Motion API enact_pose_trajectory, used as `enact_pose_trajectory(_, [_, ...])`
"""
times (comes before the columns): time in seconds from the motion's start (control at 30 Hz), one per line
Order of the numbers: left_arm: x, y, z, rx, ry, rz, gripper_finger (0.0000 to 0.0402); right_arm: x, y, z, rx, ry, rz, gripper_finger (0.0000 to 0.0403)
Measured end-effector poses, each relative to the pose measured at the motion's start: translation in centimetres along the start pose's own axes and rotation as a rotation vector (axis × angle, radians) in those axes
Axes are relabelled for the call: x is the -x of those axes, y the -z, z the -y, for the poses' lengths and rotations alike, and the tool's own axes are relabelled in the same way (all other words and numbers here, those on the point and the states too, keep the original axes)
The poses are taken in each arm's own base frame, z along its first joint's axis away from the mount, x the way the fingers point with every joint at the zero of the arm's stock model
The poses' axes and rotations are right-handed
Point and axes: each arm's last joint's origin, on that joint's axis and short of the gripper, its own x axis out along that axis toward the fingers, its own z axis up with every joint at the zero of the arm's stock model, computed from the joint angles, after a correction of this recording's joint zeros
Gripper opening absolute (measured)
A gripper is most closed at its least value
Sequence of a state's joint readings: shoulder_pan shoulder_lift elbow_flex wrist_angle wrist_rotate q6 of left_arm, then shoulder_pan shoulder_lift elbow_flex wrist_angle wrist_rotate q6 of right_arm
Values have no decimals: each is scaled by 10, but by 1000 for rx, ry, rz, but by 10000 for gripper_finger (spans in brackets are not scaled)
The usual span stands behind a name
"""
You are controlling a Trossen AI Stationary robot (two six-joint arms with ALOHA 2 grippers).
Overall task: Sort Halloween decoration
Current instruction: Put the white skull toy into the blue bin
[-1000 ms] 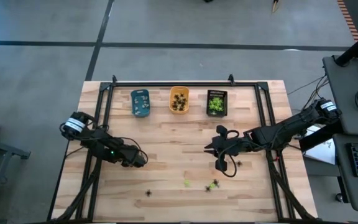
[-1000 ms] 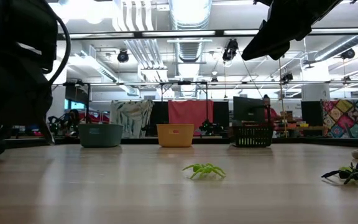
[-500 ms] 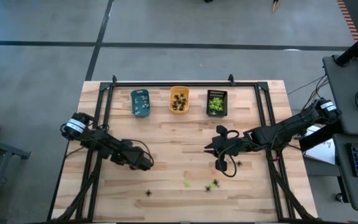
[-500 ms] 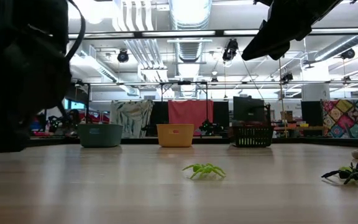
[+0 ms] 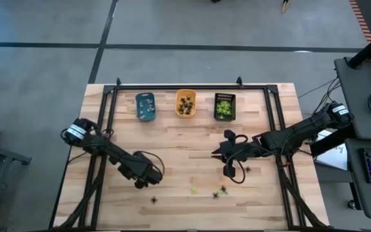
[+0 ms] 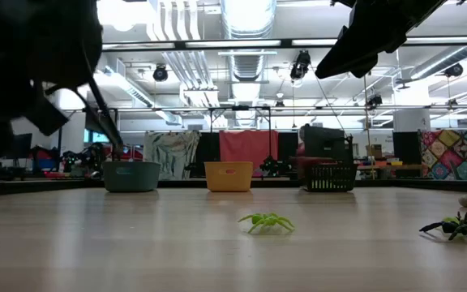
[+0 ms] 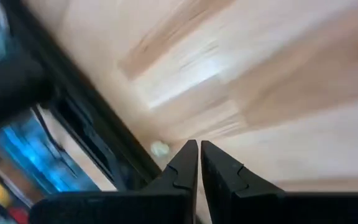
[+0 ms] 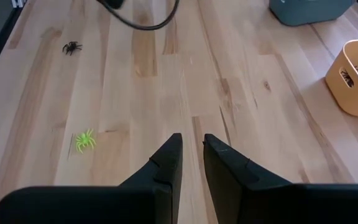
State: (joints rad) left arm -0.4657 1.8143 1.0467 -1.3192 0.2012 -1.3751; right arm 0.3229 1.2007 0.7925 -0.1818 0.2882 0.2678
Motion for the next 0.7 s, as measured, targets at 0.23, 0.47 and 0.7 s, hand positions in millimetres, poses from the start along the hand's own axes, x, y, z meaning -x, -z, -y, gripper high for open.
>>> enact_pose_trajectory(0.23, [19,19,2,-577,89,287,11,0,0,0,4,0,0,57])
enact_pose_trajectory(0.47, [18,48,-43,-647,264,294,1,0,1,0,-6,0,-1,57])
enact_pose_trajectory(0.7, [-14,48,-67,-270,570,123,1,-1,1,0,-20,-1,4,57])
